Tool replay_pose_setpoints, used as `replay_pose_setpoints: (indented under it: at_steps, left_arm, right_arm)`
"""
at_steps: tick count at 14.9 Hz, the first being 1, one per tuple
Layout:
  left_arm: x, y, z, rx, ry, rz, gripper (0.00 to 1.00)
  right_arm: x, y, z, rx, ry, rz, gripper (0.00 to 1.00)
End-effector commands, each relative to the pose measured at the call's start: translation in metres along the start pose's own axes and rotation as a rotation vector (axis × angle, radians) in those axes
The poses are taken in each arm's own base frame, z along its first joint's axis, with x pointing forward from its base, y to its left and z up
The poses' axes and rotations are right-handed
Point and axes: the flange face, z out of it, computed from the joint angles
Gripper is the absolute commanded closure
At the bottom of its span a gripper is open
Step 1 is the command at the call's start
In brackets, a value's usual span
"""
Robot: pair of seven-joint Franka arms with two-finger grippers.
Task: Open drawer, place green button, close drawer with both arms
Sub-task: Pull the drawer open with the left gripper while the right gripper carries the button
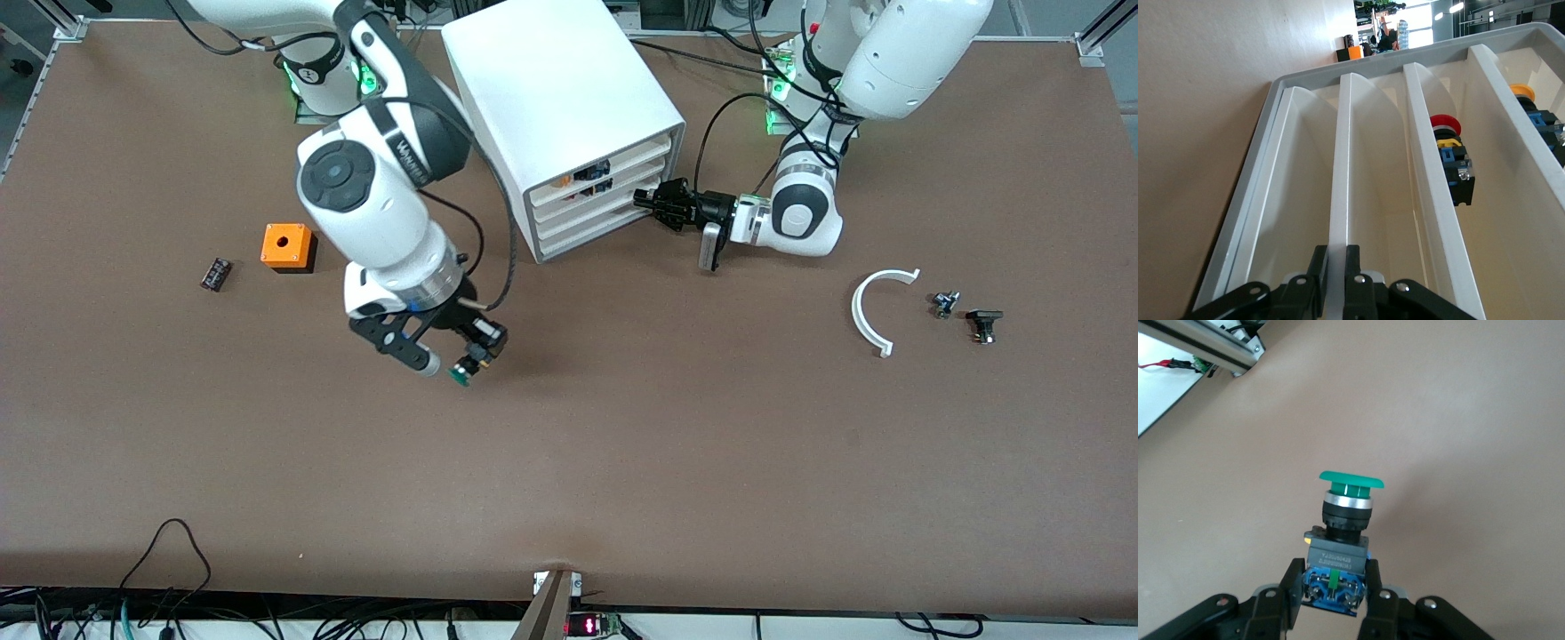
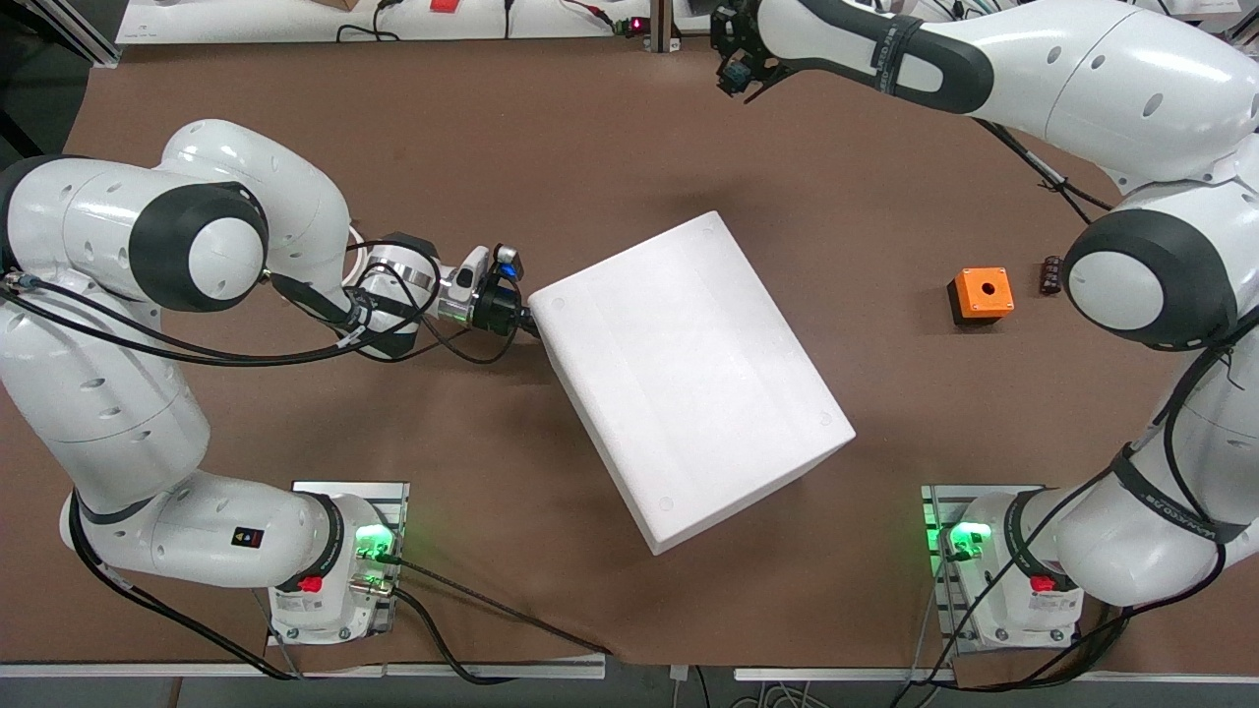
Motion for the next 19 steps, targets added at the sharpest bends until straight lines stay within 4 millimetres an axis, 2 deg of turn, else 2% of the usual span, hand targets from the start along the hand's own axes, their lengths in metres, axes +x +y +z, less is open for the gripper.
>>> replay_pose_setpoints:
  at_steps: [1, 4, 5, 7, 9, 13, 14, 15, 19]
  left_arm:
    - [0.031, 0.002, -0.03, 0.054, -0.028, 0.014, 1.0]
    - [0.075, 0.008, -0.07, 0.125, -0.089, 0.002, 1.0]
    - [0.092, 0.011, -0.083, 0.15, -0.114, 0.002, 1.0]
    - [0.114, 0.012, -0.107, 0.196, -0.141, 0.015, 1.0]
    - [0.128, 0.006, -0.114, 0.209, -0.146, 0.03, 1.0]
    - [0.151, -0.003, -0.124, 0.215, -0.125, 0.048, 1.0]
    - [0.151, -0.003, -0.123, 0.216, -0.125, 0.039, 0.53]
    - [0.151, -0.003, -0.126, 0.217, -0.123, 0.051, 0.01]
    - [0.18, 0.031, -0.14, 0.198, -0.105, 0.042, 0.0]
  right_arm:
    - [-0.018, -0.015, -0.001, -0.01, 0.024, 0.069, 1.0]
    - [-0.036, -0.021, 0.001, -0.01, 0.022, 0.109, 1.0]
    - [-0.038, -0.022, 0.001, -0.012, 0.022, 0.114, 1.0]
    - [-0.039, -0.022, 0.003, -0.014, 0.02, 0.121, 1.0]
    - [-0.039, -0.022, 0.003, -0.014, 0.02, 0.123, 1.0]
    - [-0.053, -0.03, 0.008, -0.013, 0.014, 0.163, 1.0]
    - [-0.061, -0.034, 0.011, -0.014, 0.013, 0.175, 1.0]
    - [-0.066, -0.037, 0.013, -0.014, 0.025, 0.186, 1.0]
    - [-0.097, -0.052, 0.03, -0.016, 0.032, 0.245, 1.0]
